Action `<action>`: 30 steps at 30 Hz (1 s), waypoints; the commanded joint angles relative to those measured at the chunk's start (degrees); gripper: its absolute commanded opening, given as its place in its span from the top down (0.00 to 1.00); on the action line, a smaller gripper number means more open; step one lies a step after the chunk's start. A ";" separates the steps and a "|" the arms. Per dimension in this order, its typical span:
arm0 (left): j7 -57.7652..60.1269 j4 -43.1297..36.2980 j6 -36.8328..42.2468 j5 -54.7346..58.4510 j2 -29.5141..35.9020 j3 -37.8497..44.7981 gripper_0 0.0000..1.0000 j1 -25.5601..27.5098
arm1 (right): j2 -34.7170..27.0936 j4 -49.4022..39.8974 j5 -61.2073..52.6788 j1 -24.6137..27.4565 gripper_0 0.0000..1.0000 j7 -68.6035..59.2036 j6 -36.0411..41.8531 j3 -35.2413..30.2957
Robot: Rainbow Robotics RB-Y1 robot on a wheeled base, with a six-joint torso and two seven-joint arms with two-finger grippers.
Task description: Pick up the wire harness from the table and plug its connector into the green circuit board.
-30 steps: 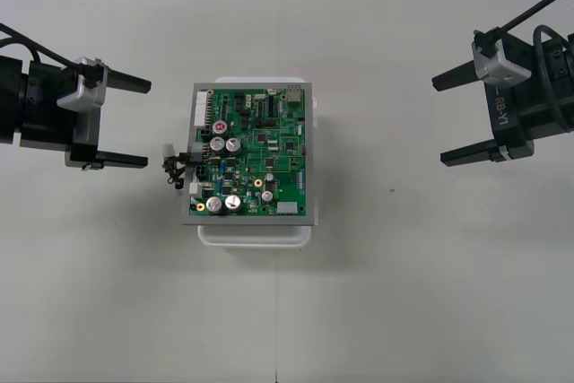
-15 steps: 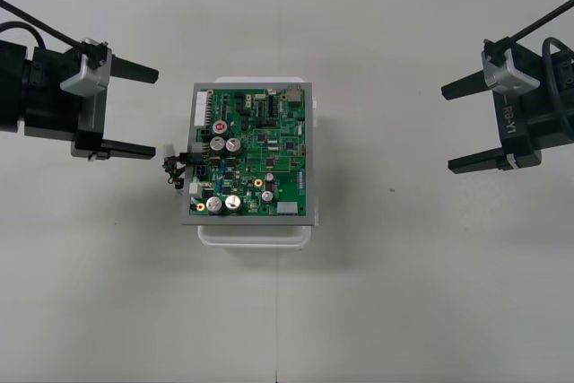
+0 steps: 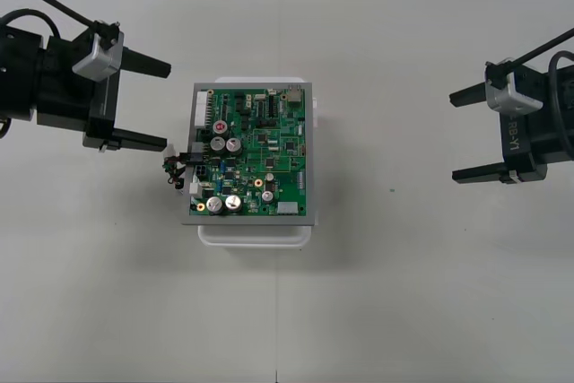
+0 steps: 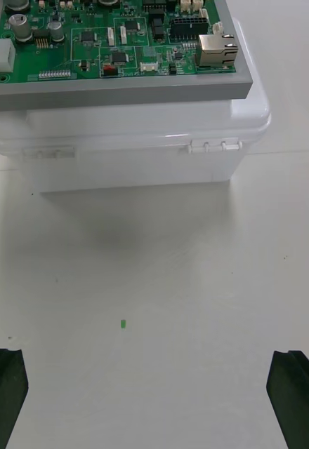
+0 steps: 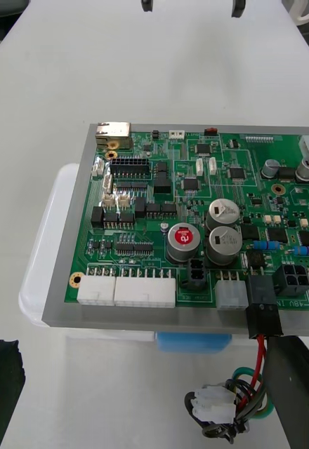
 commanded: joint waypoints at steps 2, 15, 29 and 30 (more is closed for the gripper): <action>3.45 -0.61 -1.56 2.26 0.41 -0.71 0.00 -2.09 | 2.48 -1.48 1.44 1.52 0.00 -1.02 -0.18 -2.23; 3.54 -0.78 -1.56 4.10 2.88 -0.71 0.00 -1.30 | 5.74 -8.25 7.68 4.94 0.00 -0.93 -0.18 -2.75; 3.45 -0.78 -1.56 3.93 3.40 -0.71 0.00 -1.04 | 6.35 -8.60 6.54 6.44 0.00 -0.93 -0.18 -6.09; 3.45 -0.78 -1.56 3.93 3.40 -0.71 0.00 -1.04 | 6.26 -8.60 6.45 6.35 0.00 -1.02 -0.18 -6.18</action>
